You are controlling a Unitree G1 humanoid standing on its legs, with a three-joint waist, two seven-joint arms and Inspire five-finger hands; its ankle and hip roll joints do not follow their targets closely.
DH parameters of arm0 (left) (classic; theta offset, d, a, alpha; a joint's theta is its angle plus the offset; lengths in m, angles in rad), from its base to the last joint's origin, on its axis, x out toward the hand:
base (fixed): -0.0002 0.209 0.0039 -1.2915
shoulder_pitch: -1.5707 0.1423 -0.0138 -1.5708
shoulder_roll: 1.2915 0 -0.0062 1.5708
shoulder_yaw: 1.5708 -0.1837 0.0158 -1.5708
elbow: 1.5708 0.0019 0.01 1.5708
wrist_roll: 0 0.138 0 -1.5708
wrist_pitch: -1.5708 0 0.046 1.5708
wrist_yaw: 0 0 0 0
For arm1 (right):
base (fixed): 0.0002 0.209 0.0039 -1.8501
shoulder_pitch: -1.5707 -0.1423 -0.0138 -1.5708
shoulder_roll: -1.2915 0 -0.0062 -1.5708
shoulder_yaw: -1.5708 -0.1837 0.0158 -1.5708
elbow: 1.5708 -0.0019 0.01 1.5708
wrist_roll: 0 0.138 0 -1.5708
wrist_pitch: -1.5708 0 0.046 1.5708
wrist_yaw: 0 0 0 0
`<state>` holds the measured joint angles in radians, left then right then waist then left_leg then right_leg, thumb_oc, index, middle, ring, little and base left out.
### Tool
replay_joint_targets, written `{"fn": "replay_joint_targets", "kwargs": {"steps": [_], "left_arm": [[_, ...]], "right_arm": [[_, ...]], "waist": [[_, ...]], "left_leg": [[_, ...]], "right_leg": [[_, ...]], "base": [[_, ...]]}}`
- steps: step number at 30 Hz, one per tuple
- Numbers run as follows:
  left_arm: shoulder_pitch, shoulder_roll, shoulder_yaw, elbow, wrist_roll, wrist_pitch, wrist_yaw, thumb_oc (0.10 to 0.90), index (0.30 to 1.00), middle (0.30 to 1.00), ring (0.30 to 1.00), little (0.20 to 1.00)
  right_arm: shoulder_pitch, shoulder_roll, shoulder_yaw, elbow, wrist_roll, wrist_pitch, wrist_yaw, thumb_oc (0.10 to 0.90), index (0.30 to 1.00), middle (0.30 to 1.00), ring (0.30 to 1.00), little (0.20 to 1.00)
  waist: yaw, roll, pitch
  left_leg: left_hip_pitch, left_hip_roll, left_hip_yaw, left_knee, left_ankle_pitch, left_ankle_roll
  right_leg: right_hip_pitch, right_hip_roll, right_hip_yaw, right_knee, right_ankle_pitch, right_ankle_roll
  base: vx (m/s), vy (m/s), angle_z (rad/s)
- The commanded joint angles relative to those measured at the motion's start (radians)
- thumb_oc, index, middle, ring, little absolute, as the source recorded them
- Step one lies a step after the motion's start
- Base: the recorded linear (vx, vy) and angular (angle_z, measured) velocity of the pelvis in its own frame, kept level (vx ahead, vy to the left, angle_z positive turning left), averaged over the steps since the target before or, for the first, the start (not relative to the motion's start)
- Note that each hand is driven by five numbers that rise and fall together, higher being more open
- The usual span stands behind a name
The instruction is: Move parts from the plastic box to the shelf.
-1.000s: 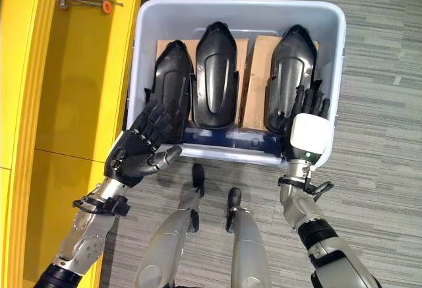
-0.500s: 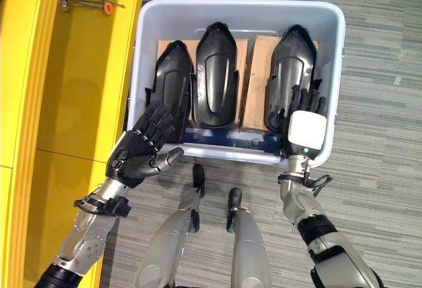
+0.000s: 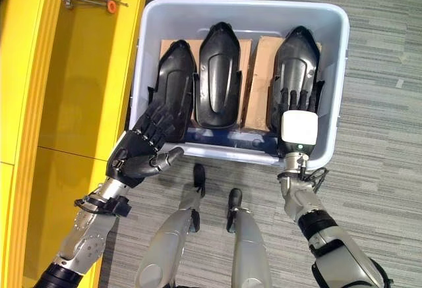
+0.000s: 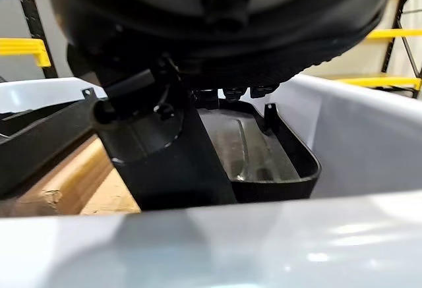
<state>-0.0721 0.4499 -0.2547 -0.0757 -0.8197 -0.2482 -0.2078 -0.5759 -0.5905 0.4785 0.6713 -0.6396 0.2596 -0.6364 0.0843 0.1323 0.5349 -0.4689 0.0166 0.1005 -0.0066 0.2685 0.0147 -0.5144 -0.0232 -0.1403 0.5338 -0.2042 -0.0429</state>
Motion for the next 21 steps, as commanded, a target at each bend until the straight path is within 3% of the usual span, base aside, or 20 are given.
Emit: {"fn": "replay_joint_targets", "kwargs": {"steps": [1,2,4,6,13,16,17,21], "left_arm": [[-0.062,-0.023,0.000,-0.051,-0.004,-0.094,-0.042,0.900,1.000,1.000,1.000,1.000],[-0.063,-0.024,0.001,-0.054,0.000,-0.086,-0.043,0.900,1.000,1.000,1.000,1.000],[-0.071,-0.025,0.002,-0.057,0.005,-0.073,-0.040,0.900,1.000,1.000,1.000,1.000],[-0.079,-0.027,-0.001,-0.060,0.011,-0.060,-0.040,0.900,1.000,1.000,1.000,1.000],[-0.109,-0.028,-0.032,-0.053,0.002,-0.051,-0.035,0.900,1.000,1.000,1.000,1.000],[-0.109,-0.028,-0.032,-0.053,0.002,-0.051,-0.035,0.900,1.000,1.000,1.000,1.000],[-0.109,-0.025,-0.044,-0.052,0.026,-0.076,-0.028,0.900,1.000,1.000,1.000,1.000],[-0.094,-0.025,-0.050,-0.075,-0.002,-0.120,-0.065,0.900,1.000,1.000,1.000,1.000]], "right_arm": [[-0.009,-0.018,0.019,0.050,0.196,0.030,0.103,0.400,0.300,0.300,0.300,0.300],[-0.006,0.000,0.007,0.081,0.292,0.042,0.108,0.400,0.300,0.300,0.300,0.300],[-0.002,0.028,-0.018,0.150,0.360,0.030,0.112,0.400,0.300,0.300,0.300,0.300],[-0.009,0.048,-0.041,0.212,0.377,0.006,0.117,0.400,0.300,0.300,0.300,0.300],[-0.065,0.054,-0.076,0.390,0.384,0.011,0.100,0.400,0.300,0.300,0.300,0.300],[-0.065,0.054,-0.076,0.390,0.384,0.011,0.100,0.400,0.300,0.300,0.300,0.300],[-0.058,0.069,-0.086,0.425,0.333,0.008,0.077,0.400,0.300,0.300,0.300,0.300],[-0.007,0.069,-0.029,0.380,0.114,-0.011,-0.012,0.400,0.300,0.300,0.300,0.300]], "waist": [[-0.006,0.018,-0.015],[-0.004,0.019,-0.015],[0.001,0.023,-0.015],[0.006,0.029,-0.015],[0.022,0.053,-0.015],[0.022,0.053,-0.015],[0.022,0.066,-0.015],[0.009,0.075,-0.015]], "left_leg": [[0.028,-0.025,-0.002,0.019,-0.097,-0.013],[0.025,-0.025,-0.003,0.020,-0.097,-0.012],[0.017,-0.024,-0.003,0.025,-0.099,-0.011],[0.008,-0.027,-0.005,0.034,-0.103,-0.008],[-0.027,-0.038,-0.008,0.062,-0.105,-0.003],[-0.027,-0.038,-0.008,0.062,-0.105,-0.003],[-0.032,-0.041,-0.005,0.066,-0.104,-0.001],[-0.001,-0.040,0.002,0.048,-0.099,0.000]], "right_leg": [[0.002,-0.012,-0.035,-0.096,0.122,0.055],[0.001,-0.012,-0.036,-0.095,0.121,0.053],[-0.007,-0.013,-0.041,-0.085,0.117,0.049],[-0.014,-0.015,-0.045,-0.075,0.112,0.046],[-0.047,-0.021,-0.060,-0.030,0.099,0.041],[-0.047,-0.021,-0.060,-0.030,0.099,0.041],[-0.053,-0.023,-0.061,-0.020,0.094,0.040],[-0.033,-0.015,-0.047,-0.041,0.102,0.041]], "base": [[0.00,-0.036,0.01],[0.00,-0.031,0.01],[0.00,-0.021,0.01],[0.01,-0.039,0.01],[0.00,-0.013,0.01],[-0.01,0.009,0.01],[-0.06,0.037,0.00],[-0.08,0.052,0.01]]}}
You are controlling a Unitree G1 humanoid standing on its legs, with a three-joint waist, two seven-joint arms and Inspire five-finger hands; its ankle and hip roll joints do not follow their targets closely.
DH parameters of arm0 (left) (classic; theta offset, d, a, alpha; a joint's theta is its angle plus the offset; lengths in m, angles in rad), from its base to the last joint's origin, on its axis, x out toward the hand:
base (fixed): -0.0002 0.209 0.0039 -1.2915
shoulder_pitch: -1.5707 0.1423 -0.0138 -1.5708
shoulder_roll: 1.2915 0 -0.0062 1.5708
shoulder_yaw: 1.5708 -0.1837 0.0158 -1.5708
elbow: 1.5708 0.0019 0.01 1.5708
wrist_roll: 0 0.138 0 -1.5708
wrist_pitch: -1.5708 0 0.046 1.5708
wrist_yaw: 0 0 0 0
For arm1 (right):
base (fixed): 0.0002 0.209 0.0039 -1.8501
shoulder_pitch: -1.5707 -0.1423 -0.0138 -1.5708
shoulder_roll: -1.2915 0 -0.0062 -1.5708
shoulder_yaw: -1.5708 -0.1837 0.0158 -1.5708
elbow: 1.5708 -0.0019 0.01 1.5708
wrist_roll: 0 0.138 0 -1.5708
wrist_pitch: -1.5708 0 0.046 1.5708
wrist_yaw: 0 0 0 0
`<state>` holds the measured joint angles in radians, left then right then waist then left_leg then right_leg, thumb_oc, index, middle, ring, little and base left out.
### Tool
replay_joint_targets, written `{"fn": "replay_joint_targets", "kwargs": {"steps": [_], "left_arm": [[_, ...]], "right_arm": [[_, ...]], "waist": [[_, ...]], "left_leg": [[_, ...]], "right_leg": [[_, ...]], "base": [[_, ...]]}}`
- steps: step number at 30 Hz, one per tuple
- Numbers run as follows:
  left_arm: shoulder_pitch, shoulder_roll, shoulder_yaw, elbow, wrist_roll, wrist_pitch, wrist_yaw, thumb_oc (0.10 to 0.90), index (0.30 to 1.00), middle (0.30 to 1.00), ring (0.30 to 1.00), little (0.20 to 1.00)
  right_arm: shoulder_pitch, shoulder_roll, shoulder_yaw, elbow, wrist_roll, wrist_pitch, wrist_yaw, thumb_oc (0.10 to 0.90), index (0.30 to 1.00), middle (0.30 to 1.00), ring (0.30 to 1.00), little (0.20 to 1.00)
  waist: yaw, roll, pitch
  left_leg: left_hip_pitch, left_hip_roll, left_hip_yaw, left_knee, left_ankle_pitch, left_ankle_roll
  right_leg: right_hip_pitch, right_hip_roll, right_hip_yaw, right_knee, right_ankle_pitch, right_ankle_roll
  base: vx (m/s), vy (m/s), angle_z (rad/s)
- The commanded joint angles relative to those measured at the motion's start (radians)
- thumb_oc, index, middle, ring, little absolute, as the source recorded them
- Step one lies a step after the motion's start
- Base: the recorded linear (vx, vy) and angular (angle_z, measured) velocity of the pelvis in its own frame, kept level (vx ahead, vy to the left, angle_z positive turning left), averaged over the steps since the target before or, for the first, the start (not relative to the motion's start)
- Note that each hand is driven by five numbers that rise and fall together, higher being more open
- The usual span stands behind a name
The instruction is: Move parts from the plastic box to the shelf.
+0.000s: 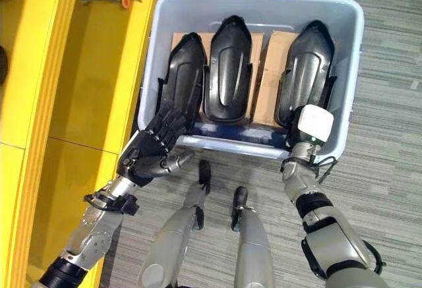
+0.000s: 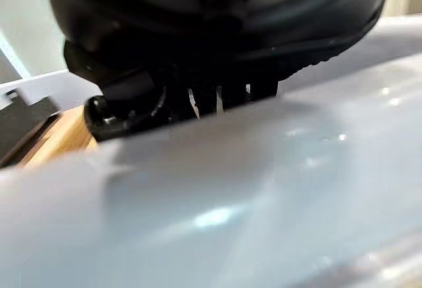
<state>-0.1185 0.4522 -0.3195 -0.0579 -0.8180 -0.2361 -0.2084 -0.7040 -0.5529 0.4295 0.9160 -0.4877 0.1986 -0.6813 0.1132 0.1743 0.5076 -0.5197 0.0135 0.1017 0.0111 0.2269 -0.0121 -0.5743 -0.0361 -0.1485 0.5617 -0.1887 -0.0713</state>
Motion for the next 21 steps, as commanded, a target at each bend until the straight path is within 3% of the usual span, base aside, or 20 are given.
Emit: {"fn": "replay_joint_targets", "kwargs": {"steps": [1,5,6,8,11,14,15,21], "left_arm": [[-0.045,-0.028,0.018,-0.092,-0.002,-0.141,-0.067,0.900,1.000,1.000,1.000,1.000],[-0.044,-0.026,0.021,-0.091,-0.005,-0.146,-0.066,0.900,1.000,1.000,1.000,1.000],[-0.040,-0.021,0.029,-0.089,-0.004,-0.152,-0.068,0.900,1.000,1.000,1.000,1.000],[-0.011,0.000,0.066,-0.102,-0.015,-0.163,-0.102,0.900,1.000,1.000,1.000,1.000],[0.003,0.006,0.080,-0.114,-0.026,-0.165,-0.120,0.900,1.000,1.000,1.000,1.000],[0.019,0.015,0.102,-0.131,-0.012,-0.161,-0.093,0.900,1.000,1.000,1.000,1.000],[0.032,0.013,0.112,-0.138,-0.019,-0.151,-0.089,0.900,1.000,1.000,1.000,1.000],[0.077,-0.004,0.136,-0.154,-0.012,-0.109,-0.068,0.900,1.000,1.000,1.000,1.000]], "right_arm": [[0.130,0.021,0.038,0.095,-0.075,0.041,0.001,0.400,0.300,0.300,0.300,0.300],[0.134,0.015,0.051,0.067,-0.104,0.034,-0.023,0.400,0.300,0.300,0.300,0.300],[0.140,-0.002,0.072,0.013,-0.124,0.034,-0.038,0.400,0.300,0.300,0.300,0.300],[0.178,-0.096,0.111,-0.213,-0.294,0.006,-0.040,0.400,0.300,0.300,0.300,0.300],[0.196,-0.128,0.115,-0.286,-0.330,-0.019,-0.065,0.400,0.300,0.300,0.300,0.300],[0.229,-0.176,0.096,-0.443,-0.368,-0.036,-0.052,0.400,0.300,0.300,0.300,0.300],[0.270,-0.203,0.064,-0.565,-0.392,-0.048,-0.041,0.400,0.300,0.300,0.300,0.300],[0.367,-0.245,-0.043,-0.734,-0.418,-0.079,0.010,0.400,0.300,0.300,0.300,0.300]], "waist": [[-0.026,0.028,0.012],[-0.030,0.023,0.012],[-0.035,0.013,0.012],[-0.057,-0.036,-0.007],[-0.061,-0.050,-0.032],[-0.076,-0.082,-0.072],[-0.094,-0.105,-0.110],[-0.118,-0.142,-0.193]], "left_leg": [[0.063,-0.034,0.001,0.023,-0.057,0.025],[0.074,-0.033,0.000,0.020,-0.057,0.025],[0.091,-0.030,-0.002,0.016,-0.059,0.025],[0.162,-0.015,-0.005,0.004,-0.069,0.017],[0.180,-0.008,-0.004,-0.003,-0.072,0.014],[0.224,-0.001,-0.005,-0.018,-0.080,0.011],[0.273,0.004,-0.006,-0.026,-0.087,0.005],[0.382,0.008,-0.007,-0.067,-0.103,0.001]], "right_leg": [[0.039,0.000,-0.034,-0.081,0.090,0.071],[0.050,0.002,-0.029,-0.090,0.094,0.072],[0.069,0.004,-0.022,-0.102,0.097,0.075],[0.146,0.008,0.008,-0.168,0.119,0.091],[0.167,0.011,0.021,-0.203,0.136,0.098],[0.219,0.008,0.040,-0.264,0.155,0.110],[0.272,0.009,0.058,-0.310,0.169,0.115],[0.393,0.000,0.089,-0.422,0.206,0.130]], "base": [[-0.06,0.025,-0.03],[-0.01,0.004,-0.01],[-0.05,-0.036,-0.02],[-0.04,-0.040,-0.02],[0.00,0.004,-0.07],[0.03,0.021,-0.11],[0.11,0.049,-0.10],[0.13,0.035,-0.12]]}}
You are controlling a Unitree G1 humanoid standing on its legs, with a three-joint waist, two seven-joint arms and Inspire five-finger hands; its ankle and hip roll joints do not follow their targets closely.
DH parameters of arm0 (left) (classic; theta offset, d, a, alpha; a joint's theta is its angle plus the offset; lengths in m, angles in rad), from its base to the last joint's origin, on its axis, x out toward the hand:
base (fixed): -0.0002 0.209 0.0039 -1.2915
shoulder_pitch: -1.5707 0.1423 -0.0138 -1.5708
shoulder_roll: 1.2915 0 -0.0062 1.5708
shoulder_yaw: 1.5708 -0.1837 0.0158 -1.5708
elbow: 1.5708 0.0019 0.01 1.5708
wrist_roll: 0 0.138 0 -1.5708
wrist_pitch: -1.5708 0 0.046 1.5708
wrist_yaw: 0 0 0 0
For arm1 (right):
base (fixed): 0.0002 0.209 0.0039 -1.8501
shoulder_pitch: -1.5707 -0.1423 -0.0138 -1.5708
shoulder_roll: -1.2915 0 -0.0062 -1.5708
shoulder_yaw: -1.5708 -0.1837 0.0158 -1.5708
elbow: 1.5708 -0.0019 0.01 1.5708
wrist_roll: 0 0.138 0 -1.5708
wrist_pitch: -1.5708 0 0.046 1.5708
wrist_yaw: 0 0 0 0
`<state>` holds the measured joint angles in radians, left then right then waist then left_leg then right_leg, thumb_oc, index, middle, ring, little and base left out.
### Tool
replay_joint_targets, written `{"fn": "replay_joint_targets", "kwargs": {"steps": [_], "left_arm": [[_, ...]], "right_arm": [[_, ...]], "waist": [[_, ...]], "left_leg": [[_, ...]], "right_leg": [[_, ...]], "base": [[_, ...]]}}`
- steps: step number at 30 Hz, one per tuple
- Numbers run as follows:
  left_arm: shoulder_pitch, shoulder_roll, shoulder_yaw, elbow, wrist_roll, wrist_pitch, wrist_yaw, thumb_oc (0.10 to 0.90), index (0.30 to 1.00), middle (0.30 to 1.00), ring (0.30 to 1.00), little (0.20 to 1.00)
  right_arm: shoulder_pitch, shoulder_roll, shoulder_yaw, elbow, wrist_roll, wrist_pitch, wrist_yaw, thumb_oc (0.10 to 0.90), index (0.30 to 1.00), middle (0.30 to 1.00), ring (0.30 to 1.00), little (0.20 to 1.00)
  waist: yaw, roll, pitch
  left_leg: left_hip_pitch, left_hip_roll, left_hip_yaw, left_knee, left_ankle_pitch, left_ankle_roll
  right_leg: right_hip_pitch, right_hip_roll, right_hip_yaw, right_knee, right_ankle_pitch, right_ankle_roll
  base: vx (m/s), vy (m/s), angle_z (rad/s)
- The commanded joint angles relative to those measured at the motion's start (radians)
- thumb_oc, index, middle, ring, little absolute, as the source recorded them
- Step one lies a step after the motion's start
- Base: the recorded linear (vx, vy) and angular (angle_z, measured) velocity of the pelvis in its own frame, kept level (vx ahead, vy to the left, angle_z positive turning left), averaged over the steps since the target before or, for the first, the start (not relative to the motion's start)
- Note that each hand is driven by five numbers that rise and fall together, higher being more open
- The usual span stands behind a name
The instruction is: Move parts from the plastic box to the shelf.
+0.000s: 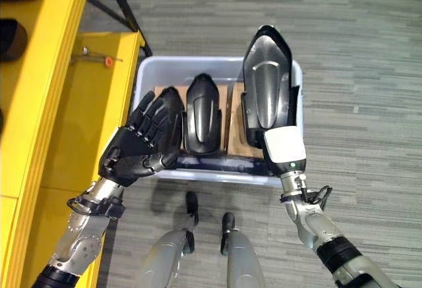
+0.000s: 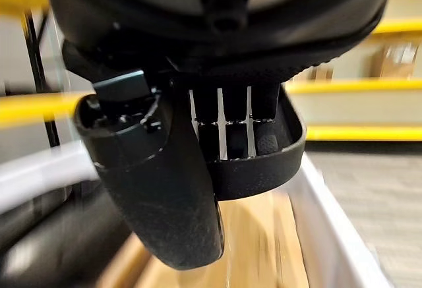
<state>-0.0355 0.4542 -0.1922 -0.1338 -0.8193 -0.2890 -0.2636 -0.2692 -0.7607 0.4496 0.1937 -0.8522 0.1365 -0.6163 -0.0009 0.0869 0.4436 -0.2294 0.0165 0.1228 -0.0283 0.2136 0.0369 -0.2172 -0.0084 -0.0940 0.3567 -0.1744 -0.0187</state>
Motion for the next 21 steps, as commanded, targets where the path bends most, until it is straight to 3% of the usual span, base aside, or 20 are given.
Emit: {"fn": "replay_joint_targets", "kwargs": {"steps": [1,10,15,21], "left_arm": [[0.005,-0.009,0.014,-0.083,-0.016,-0.049,-0.016,0.900,1.000,1.000,1.000,1.000],[0.068,-0.034,0.032,-0.092,0.004,0.004,-0.010,0.900,1.000,1.000,1.000,1.000],[0.088,-0.039,0.036,-0.082,0.052,0.026,0.031,0.900,1.000,1.000,1.000,1.000],[0.146,-0.032,0.056,-0.070,0.067,0.006,0.089,0.900,1.000,1.000,1.000,1.000]], "right_arm": [[-0.047,-0.046,-0.088,-0.046,-0.052,-0.026,-0.044,0.400,0.300,0.300,0.300,0.300],[0.059,-0.046,-0.204,-0.188,0.014,-0.097,0.025,0.400,0.300,0.300,0.300,0.300],[0.095,-0.020,-0.220,-0.264,0.053,-0.165,0.020,0.400,0.300,0.300,0.300,0.300],[0.130,-0.013,-0.231,-0.360,0.069,-0.262,0.057,0.400,0.300,0.300,0.300,0.300]], "waist": [[-0.007,-0.060,-0.149],[-0.015,-0.082,-0.271],[-0.015,-0.085,-0.303],[0.003,-0.080,-0.317]], "left_leg": [[0.115,0.006,-0.026,-0.040,-0.092,-0.050],[0.204,0.010,-0.023,-0.059,-0.128,-0.053],[0.226,0.012,-0.031,-0.059,-0.139,-0.055],[0.235,0.015,-0.056,-0.059,-0.139,-0.062]], "right_leg": [[0.061,-0.031,0.039,-0.240,0.199,0.082],[0.169,-0.038,0.038,-0.306,0.205,0.084],[0.204,-0.041,0.022,-0.323,0.201,0.082],[0.233,-0.036,-0.015,-0.321,0.175,0.068]], "base": [[0.15,0.048,-0.08],[0.11,0.021,0.01],[0.01,-0.001,0.01],[-0.03,-0.047,0.04]]}}
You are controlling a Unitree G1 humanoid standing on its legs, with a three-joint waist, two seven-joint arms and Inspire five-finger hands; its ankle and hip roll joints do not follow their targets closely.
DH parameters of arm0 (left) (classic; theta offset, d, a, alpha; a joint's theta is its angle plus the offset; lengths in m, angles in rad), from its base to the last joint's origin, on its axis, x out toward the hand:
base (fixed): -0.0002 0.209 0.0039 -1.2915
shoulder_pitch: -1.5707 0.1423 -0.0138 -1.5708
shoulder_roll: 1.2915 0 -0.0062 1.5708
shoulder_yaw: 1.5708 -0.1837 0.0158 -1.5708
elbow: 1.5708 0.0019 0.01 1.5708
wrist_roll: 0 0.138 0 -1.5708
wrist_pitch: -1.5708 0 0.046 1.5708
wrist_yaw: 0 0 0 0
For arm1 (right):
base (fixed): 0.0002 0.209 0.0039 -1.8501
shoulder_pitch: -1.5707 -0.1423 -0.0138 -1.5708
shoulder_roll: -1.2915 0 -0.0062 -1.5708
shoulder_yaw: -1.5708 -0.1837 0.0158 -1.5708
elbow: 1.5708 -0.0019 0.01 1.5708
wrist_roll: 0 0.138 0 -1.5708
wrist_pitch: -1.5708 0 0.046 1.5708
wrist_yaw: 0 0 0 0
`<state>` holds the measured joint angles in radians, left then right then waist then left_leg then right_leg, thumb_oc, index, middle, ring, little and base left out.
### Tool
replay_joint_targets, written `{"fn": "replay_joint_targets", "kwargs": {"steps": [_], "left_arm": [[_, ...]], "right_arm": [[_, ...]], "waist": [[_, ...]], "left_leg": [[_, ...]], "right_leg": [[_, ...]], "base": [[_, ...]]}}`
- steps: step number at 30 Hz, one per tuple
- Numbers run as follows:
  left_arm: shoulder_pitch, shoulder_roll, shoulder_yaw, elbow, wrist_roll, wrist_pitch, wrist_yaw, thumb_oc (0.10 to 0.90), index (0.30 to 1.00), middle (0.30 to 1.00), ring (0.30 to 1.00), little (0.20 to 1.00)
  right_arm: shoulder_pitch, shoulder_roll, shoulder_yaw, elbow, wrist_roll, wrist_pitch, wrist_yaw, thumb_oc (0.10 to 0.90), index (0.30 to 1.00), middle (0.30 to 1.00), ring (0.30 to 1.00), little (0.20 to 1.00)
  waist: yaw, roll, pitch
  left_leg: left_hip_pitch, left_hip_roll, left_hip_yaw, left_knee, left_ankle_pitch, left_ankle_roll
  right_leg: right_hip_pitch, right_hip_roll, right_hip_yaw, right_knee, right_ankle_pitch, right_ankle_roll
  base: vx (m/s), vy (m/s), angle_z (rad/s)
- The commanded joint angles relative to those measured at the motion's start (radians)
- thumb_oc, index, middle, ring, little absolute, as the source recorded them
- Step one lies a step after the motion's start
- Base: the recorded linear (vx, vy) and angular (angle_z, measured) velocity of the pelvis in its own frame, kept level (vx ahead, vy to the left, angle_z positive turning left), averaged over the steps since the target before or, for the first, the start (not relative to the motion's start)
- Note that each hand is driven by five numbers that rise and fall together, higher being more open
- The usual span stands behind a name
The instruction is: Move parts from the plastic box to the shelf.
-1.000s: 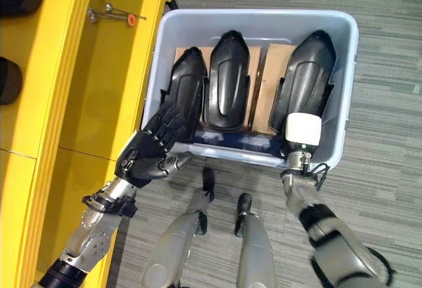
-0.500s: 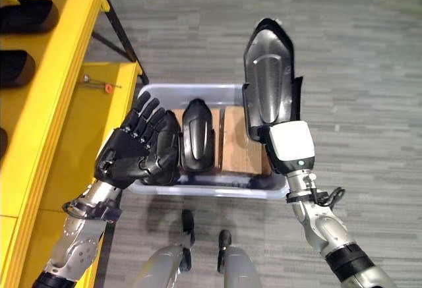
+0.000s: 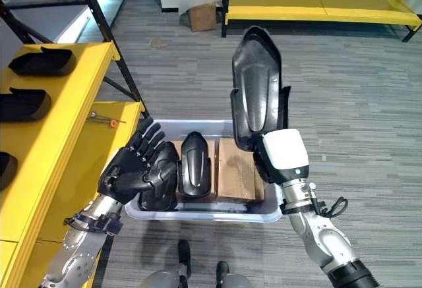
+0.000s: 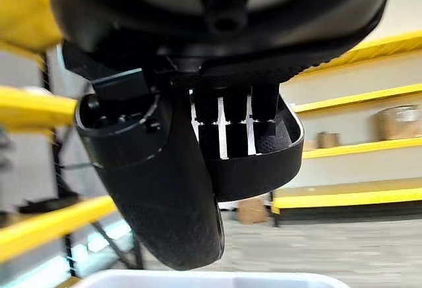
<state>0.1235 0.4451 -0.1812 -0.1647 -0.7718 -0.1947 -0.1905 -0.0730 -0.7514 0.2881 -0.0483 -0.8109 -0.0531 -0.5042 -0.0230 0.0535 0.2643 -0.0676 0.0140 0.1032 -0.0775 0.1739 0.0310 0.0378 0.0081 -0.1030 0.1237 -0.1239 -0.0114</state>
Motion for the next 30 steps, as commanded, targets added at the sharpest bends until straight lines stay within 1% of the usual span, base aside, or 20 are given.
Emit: {"fn": "replay_joint_targets", "kwargs": {"steps": [1,4,5,6,7,8,9,10,11,12,13,16,20,21,23,24,26,27,29,30], "left_arm": [[-0.004,-0.020,0.047,-0.041,0.021,-0.092,0.021,0.900,1.000,1.000,1.000,1.000],[0.038,-0.019,0.060,-0.052,0.015,-0.102,0.041,0.900,1.000,1.000,1.000,1.000],[0.048,-0.020,0.062,-0.053,0.012,-0.095,0.042,0.900,1.000,1.000,1.000,1.000],[0.058,-0.022,0.063,-0.049,0.033,-0.094,0.039,0.900,1.000,1.000,1.000,1.000],[0.059,-0.020,0.063,-0.042,0.077,-0.130,0.062,0.900,1.000,1.000,1.000,1.000],[0.052,-0.016,0.059,-0.039,0.100,-0.142,0.064,0.900,1.000,1.000,1.000,1.000],[0.051,-0.014,0.056,-0.039,0.103,-0.143,0.073,0.900,1.000,1.000,1.000,1.000],[0.047,-0.013,0.055,-0.038,0.100,-0.148,0.080,0.900,1.000,1.000,1.000,1.000],[0.044,-0.012,0.054,-0.040,0.104,-0.156,0.094,0.900,1.000,1.000,1.000,1.000],[0.042,-0.011,0.054,-0.042,0.108,-0.160,0.105,0.900,1.000,1.000,1.000,1.000],[0.031,-0.011,0.054,-0.048,0.151,-0.166,0.160,0.900,1.000,1.000,1.000,1.000],[0.012,-0.011,0.055,-0.061,0.221,-0.178,0.217,0.900,1.000,1.000,1.000,1.000],[0.006,-0.009,0.068,-0.076,0.263,-0.196,0.284,0.900,1.000,1.000,1.000,1.000],[0.008,-0.001,0.077,-0.062,0.284,-0.214,0.307,0.900,1.000,1.000,1.000,1.000],[0.016,0.008,0.083,-0.065,0.271,-0.210,0.275,0.900,1.000,1.000,1.000,1.000],[0.018,0.011,0.084,-0.066,0.266,-0.211,0.274,0.900,1.000,1.000,1.000,1.000],[0.036,0.026,0.097,-0.080,0.245,-0.218,0.265,0.900,1.000,1.000,1.000,1.000],[0.042,0.030,0.101,-0.085,0.245,-0.216,0.266,0.900,1.000,1.000,1.000,1.000],[0.051,0.042,0.115,-0.089,0.273,-0.226,0.279,0.900,1.000,1.000,1.000,1.000],[0.061,0.047,0.126,-0.099,0.288,-0.227,0.283,0.900,1.000,1.000,1.000,1.000]], "right_arm": [[-0.067,-0.026,-0.068,-0.125,0.032,-0.078,-0.051,0.400,0.300,0.300,0.300,0.300],[-0.071,-0.037,-0.062,-0.154,0.052,-0.097,-0.041,0.400,0.300,0.300,0.300,0.300],[-0.071,-0.039,-0.062,-0.164,0.060,-0.095,-0.035,0.400,0.300,0.300,0.300,0.300],[-0.059,-0.039,-0.075,-0.182,0.061,-0.088,-0.020,0.400,0.300,0.300,0.300,0.300],[-0.050,-0.042,-0.084,-0.190,0.067,-0.089,-0.011,0.400,0.300,0.300,0.300,0.300],[-0.031,-0.044,-0.102,-0.199,0.070,-0.080,-0.008,0.400,0.300,0.300,0.300,0.300],[-0.023,-0.044,-0.108,-0.202,0.072,-0.086,-0.006,0.400,0.300,0.300,0.300,0.300],[-0.014,-0.047,-0.113,-0.198,0.074,-0.091,-0.012,0.400,0.300,0.300,0.300,0.300],[-0.006,-0.045,-0.114,-0.196,0.072,-0.098,-0.017,0.400,0.300,0.300,0.300,0.300],[-0.002,-0.044,-0.115,-0.197,0.074,-0.099,-0.019,0.400,0.300,0.300,0.300,0.300],[0.006,-0.034,-0.109,-0.196,0.073,-0.101,-0.026,0.400,0.300,0.300,0.300,0.300],[0.011,-0.025,-0.105,-0.197,0.081,-0.103,-0.043,0.400,0.300,0.300,0.300,0.300],[0.022,-0.030,-0.113,-0.197,0.095,-0.130,-0.048,0.400,0.300,0.300,0.300,0.300],[0.018,-0.035,-0.104,-0.194,0.103,-0.151,-0.049,0.400,0.300,0.300,0.300,0.300],[0.015,-0.032,-0.102,-0.200,0.106,-0.153,-0.052,0.400,0.300,0.300,0.300,0.300],[0.015,-0.031,-0.102,-0.201,0.108,-0.155,-0.053,0.400,0.300,0.300,0.300,0.300],[0.017,-0.027,-0.108,-0.226,0.120,-0.143,-0.040,0.400,0.300,0.300,0.300,0.300],[0.019,-0.023,-0.111,-0.232,0.120,-0.143,-0.037,0.400,0.300,0.300,0.300,0.300],[0.023,-0.007,-0.109,-0.244,0.124,-0.146,-0.034,0.400,0.300,0.300,0.300,0.300],[0.025,0.008,-0.109,-0.255,0.130,-0.142,-0.024,0.400,0.300,0.300,0.300,0.300]], "waist": [[0.031,-0.045,-0.136],[0.054,-0.044,-0.128],[0.058,-0.042,-0.126],[0.055,-0.042,-0.123],[0.051,-0.042,-0.121],[0.036,-0.048,-0.120],[0.033,-0.051,-0.117],[0.027,-0.058,-0.116],[0.022,-0.065,-0.119],[0.018,-0.071,-0.118],[0.013,-0.086,-0.119],[0.005,-0.097,-0.127],[-0.003,-0.096,-0.147],[0.004,-0.083,-0.155],[0.006,-0.076,-0.157],[0.006,-0.076,-0.157],[0.014,-0.073,-0.158],[0.016,-0.073,-0.158],[0.031,-0.071,-0.158],[0.048,-0.073,-0.157]], "left_leg": [[0.072,0.017,-0.042,-0.010,-0.098,-0.057],[0.056,0.021,-0.061,-0.010,-0.083,-0.068],[0.047,0.028,-0.040,-0.010,-0.074,-0.074],[0.034,0.042,0.018,-0.010,-0.060,-0.086],[0.029,0.053,0.071,-0.010,-0.050,-0.093],[0.038,0.074,0.173,0.002,-0.049,-0.094],[0.044,0.077,0.189,0.008,-0.055,-0.093],[0.047,0.087,0.223,0.036,-0.073,-0.087],[0.060,0.093,0.229,0.061,-0.108,-0.091],[0.068,0.098,0.242,0.075,-0.122,-0.086],[0.085,0.118,0.263,0.122,-0.146,-0.079],[0.125,0.168,0.284,0.165,-0.108,-0.099],[0.179,0.217,0.284,0.152,-0.056,-0.130],[0.188,0.211,0.278,0.107,-0.063,-0.131],[0.191,0.203,0.307,0.076,-0.082,-0.124],[0.192,0.201,0.310,0.072,-0.084,-0.122],[0.188,0.181,0.332,0.037,-0.121,-0.102],[0.189,0.172,0.332,0.028,-0.126,-0.096],[0.188,0.156,0.327,0.007,-0.131,-0.087],[0.190,0.142,0.315,0.000,-0.136,-0.080]], "right_leg": [[-0.020,-0.052,-0.013,-0.086,0.120,0.057],[-0.014,-0.051,-0.044,-0.081,0.108,0.048],[-0.011,-0.054,-0.068,-0.082,0.106,0.048],[-0.002,-0.061,-0.107,-0.087,0.104,0.051],[0.004,-0.067,-0.140,-0.089,0.103,0.053],[0.003,-0.081,-0.190,-0.087,0.104,0.056],[0.007,-0.085,-0.199,-0.082,0.099,0.057],[0.002,-0.097,-0.217,-0.077,0.101,0.057],[0.003,-0.106,-0.217,-0.070,0.090,0.065],[-0.002,-0.113,-0.224,-0.066,0.093,0.065],[-0.010,-0.129,-0.245,-0.058,0.104,0.066],[-0.016,-0.135,-0.277,-0.051,0.109,0.057],[-0.030,-0.144,-0.296,-0.051,0.113,0.053],[-0.036,-0.164,-0.304,-0.052,0.123,0.066],[-0.029,-0.186,-0.324,-0.053,0.133,0.083],[-0.027,-0.189,-0.327,-0.054,0.135,0.086],[-0.016,-0.218,-0.344,-0.060,0.152,0.109],[-0.012,-0.225,-0.347,-0.062,0.157,0.117],[-0.002,-0.240,-0.359,-0.067,0.169,0.135],[0.003,-0.255,-0.372,-0.073,0.185,0.153]], "base": [[-0.07,-0.063,0.20],[-0.07,-0.058,0.16],[-0.09,-0.026,0.33],[-0.12,-0.003,0.50],[-0.16,0.023,0.71],[-0.13,0.032,0.77],[-0.14,0.037,0.72],[-0.05,0.044,0.96],[-0.07,0.052,0.96],[-0.11,0.084,1.13],[-0.17,0.102,0.82],[-0.12,0.108,0.53],[-0.13,0.246,0.68],[-0.20,0.447,0.63],[-0.16,0.350,0.43],[-0.12,0.237,0.48],[-0.12,0.269,0.43],[-0.13,0.314,0.35],[-0.14,0.334,0.45],[-0.16,0.366,0.61]]}}
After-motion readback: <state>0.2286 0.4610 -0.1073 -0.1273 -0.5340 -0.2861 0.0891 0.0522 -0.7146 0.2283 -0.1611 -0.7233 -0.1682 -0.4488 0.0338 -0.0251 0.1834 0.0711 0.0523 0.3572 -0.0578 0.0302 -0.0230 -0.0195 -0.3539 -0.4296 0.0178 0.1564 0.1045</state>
